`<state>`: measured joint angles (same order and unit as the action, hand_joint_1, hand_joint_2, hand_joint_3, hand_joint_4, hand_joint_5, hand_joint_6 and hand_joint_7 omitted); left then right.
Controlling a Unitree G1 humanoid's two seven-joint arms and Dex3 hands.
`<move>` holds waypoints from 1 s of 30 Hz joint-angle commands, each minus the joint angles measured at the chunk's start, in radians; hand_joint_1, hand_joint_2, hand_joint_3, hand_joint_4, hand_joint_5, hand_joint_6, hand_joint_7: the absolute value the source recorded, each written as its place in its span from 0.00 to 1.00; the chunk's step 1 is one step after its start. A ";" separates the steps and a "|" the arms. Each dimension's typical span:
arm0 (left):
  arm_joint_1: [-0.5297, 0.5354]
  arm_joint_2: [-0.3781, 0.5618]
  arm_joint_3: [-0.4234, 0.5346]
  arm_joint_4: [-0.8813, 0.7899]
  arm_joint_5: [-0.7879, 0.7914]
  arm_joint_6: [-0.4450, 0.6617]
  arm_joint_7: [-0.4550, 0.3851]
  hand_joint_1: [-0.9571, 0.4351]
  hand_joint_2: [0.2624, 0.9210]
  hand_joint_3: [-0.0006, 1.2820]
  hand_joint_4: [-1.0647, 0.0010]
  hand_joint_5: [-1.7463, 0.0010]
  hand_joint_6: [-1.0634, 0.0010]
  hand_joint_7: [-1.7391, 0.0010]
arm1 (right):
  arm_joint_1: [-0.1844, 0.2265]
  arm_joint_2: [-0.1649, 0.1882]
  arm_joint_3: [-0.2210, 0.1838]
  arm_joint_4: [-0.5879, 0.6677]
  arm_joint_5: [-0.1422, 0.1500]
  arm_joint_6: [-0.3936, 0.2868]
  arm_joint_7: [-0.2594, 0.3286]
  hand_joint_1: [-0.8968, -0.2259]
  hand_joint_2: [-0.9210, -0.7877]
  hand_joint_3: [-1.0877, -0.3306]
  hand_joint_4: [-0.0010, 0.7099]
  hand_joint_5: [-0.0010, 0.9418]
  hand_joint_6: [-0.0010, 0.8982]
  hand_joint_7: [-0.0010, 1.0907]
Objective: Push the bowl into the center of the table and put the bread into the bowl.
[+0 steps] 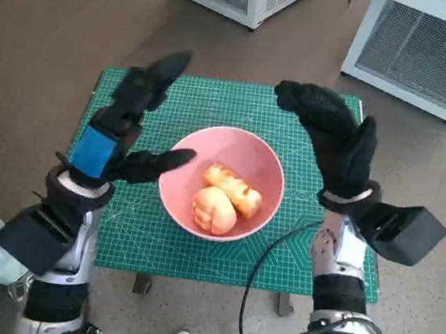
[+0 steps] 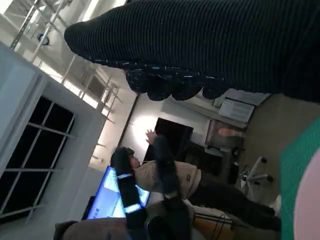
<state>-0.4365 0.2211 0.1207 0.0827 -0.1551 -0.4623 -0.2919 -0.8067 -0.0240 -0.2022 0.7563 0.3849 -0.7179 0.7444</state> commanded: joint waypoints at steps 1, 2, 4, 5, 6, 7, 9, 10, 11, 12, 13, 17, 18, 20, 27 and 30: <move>-0.014 -0.016 0.017 0.040 -0.056 -0.042 -0.018 0.23 1.00 0.26 0.82 1.00 0.97 0.72 | -0.014 -0.010 0.009 0.019 -0.027 -0.001 -0.027 0.30 0.00 0.47 0.27 0.01 0.00 0.54; -0.015 -0.017 0.019 0.046 -0.067 -0.048 -0.023 0.23 1.00 0.26 0.82 1.00 0.97 0.72 | -0.016 -0.011 0.011 0.023 -0.034 -0.007 -0.034 0.30 0.00 0.47 0.27 0.01 0.00 0.55; -0.020 -0.016 0.023 0.059 -0.080 -0.058 -0.031 0.23 1.00 0.27 0.81 1.00 0.97 0.72 | -0.020 -0.013 0.014 0.029 -0.045 -0.017 -0.045 0.29 0.00 0.47 0.27 0.01 0.00 0.55; -0.022 -0.016 0.025 0.065 -0.084 -0.062 -0.033 0.22 1.00 0.27 0.81 0.99 0.97 0.73 | -0.021 -0.013 0.016 0.031 -0.049 -0.020 -0.049 0.29 0.00 0.47 0.27 0.01 0.00 0.55; -0.024 -0.014 0.027 0.071 -0.089 -0.065 -0.038 0.22 1.00 0.27 0.81 0.99 0.97 0.73 | -0.021 -0.012 0.017 0.031 -0.053 -0.024 -0.054 0.29 0.00 0.47 0.27 0.01 0.00 0.55; -0.026 -0.012 0.028 0.077 -0.092 -0.069 -0.041 0.22 1.00 0.28 0.81 0.99 0.97 0.73 | -0.021 -0.012 0.018 0.032 -0.055 -0.027 -0.057 0.29 0.00 0.47 0.27 0.01 0.00 0.55; -0.031 -0.007 0.032 0.090 -0.095 -0.078 -0.048 0.22 1.00 0.28 0.81 0.99 0.96 0.73 | -0.018 -0.009 0.021 0.028 -0.061 -0.034 -0.064 0.29 0.00 0.46 0.27 0.01 0.00 0.55; -0.033 -0.005 0.033 0.095 -0.094 -0.080 -0.049 0.22 1.00 0.28 0.80 0.99 0.96 0.73 | -0.016 -0.008 0.024 0.025 -0.064 -0.037 -0.069 0.30 0.00 0.46 0.27 0.01 0.00 0.55; -0.035 -0.004 0.034 0.099 -0.094 -0.082 -0.050 0.22 1.00 0.29 0.80 0.99 0.96 0.73 | -0.015 -0.008 0.026 0.023 -0.066 -0.039 -0.073 0.29 0.00 0.46 0.28 0.01 0.00 0.56; -0.038 -0.002 0.035 0.103 -0.094 -0.082 -0.052 0.22 1.00 0.29 0.80 0.99 0.96 0.73 | -0.014 -0.007 0.029 0.020 -0.070 -0.042 -0.078 0.29 0.00 0.46 0.28 0.01 0.00 0.56; -0.040 0.000 0.036 0.106 -0.094 -0.083 -0.054 0.22 1.00 0.29 0.80 0.99 0.96 0.73 | -0.014 -0.007 0.031 0.018 -0.073 -0.044 -0.083 0.29 0.00 0.45 0.28 0.01 0.00 0.56; -0.048 0.004 0.037 0.109 -0.094 -0.080 -0.059 0.22 1.00 0.29 0.80 0.99 0.96 0.73 | -0.011 -0.007 0.039 0.007 -0.086 -0.049 -0.103 0.29 0.00 0.45 0.28 0.01 0.00 0.56; -0.049 0.006 0.039 0.112 -0.093 -0.081 -0.060 0.22 1.00 0.29 0.80 0.99 0.96 0.73 | -0.011 -0.008 0.039 0.006 -0.088 -0.050 -0.107 0.29 0.00 0.45 0.28 0.01 0.00 0.56; -0.052 0.009 0.041 0.114 -0.095 -0.080 -0.063 0.22 1.00 0.29 0.79 0.99 0.96 0.74 | -0.010 -0.008 0.042 0.002 -0.089 -0.050 -0.113 0.30 0.00 0.44 0.29 0.01 0.00 0.56; -0.057 0.016 0.046 0.104 -0.120 -0.058 -0.085 0.22 1.00 0.29 0.79 0.99 0.95 0.74 | -0.003 -0.011 0.051 -0.014 -0.091 -0.054 -0.131 0.31 0.00 0.43 0.29 0.01 0.00 0.56; -0.061 0.018 0.046 0.093 -0.143 -0.037 -0.098 0.22 1.00 0.29 0.79 0.99 0.95 0.74 | 0.001 -0.012 0.055 -0.022 -0.093 -0.056 -0.139 0.32 0.00 0.43 0.29 0.01 0.00 0.56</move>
<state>-0.4808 0.2311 0.1622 0.1888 -0.2700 -0.5191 -0.3755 -0.8315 -0.0328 -0.1529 0.7406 0.3072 -0.7745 0.6181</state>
